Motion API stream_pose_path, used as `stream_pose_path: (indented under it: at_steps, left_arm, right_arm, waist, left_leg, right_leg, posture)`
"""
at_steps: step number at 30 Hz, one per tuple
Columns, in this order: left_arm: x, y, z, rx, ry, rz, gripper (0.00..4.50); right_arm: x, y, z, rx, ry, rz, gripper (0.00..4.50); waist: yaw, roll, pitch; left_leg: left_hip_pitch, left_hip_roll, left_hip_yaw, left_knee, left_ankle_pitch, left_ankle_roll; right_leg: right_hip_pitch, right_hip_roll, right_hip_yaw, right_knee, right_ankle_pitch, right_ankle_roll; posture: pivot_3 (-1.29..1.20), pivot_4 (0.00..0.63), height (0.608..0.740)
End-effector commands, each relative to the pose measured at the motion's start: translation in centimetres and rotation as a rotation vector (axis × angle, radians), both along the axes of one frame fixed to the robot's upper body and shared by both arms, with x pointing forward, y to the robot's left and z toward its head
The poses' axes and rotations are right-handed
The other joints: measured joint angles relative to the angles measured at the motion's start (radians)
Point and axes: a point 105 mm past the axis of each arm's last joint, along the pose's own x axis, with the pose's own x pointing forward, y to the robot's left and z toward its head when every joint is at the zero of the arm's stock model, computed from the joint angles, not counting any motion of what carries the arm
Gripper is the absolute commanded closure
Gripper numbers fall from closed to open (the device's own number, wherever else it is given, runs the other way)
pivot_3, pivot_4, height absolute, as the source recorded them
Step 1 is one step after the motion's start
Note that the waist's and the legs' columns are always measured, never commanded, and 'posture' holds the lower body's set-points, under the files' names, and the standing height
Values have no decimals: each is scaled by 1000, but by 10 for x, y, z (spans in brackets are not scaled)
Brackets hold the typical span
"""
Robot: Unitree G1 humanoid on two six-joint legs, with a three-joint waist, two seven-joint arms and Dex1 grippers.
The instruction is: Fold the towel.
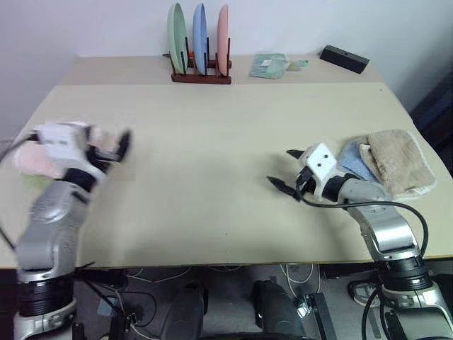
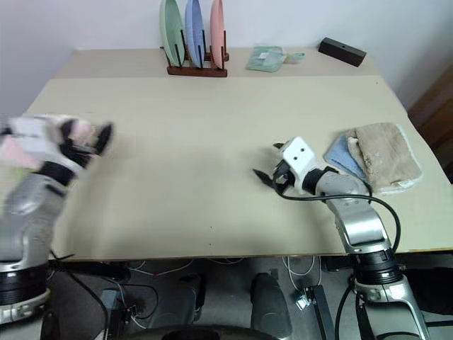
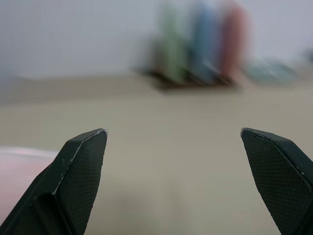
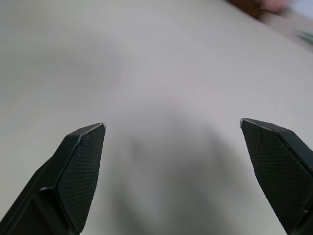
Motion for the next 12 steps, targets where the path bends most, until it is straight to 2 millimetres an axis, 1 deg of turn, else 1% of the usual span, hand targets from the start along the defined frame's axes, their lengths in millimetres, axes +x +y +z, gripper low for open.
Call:
stream_pose_path:
  at_steps: [1,4,8,12]
  left_arm:
    - [-2,-26,-18,111,30,-112,22]
    - [-1,-33,-33,163,52,-145,22]
    - [4,-35,-39,136,59,-166,22]
    - [5,-39,-44,133,65,-194,22]
  right_arm:
    - [6,-15,10,117,-36,-109,0]
    - [-1,-15,6,148,-19,-108,0]
    - [-10,-12,10,240,9,-85,0]
    - [-15,-13,7,202,16,-68,0]
  waist:
    - [-11,1,0]
    - [-11,1,0]
    - [-6,2,1]
    - [-6,2,1]
  left_leg:
    - [1,0,0,0,0,0]
    - [1,1,0,-1,0,0]
    - [0,1,0,0,0,0]
    - [0,1,0,0,0,0]
  right_leg:
    - [0,0,0,0,0,0]
    - [-1,1,0,1,0,1]
    - [-1,1,0,1,0,1]
    - [0,0,0,1,0,1]
  posture:
    - [0,150,740]
    - [0,150,740]
    - [0,150,740]
    - [0,150,740]
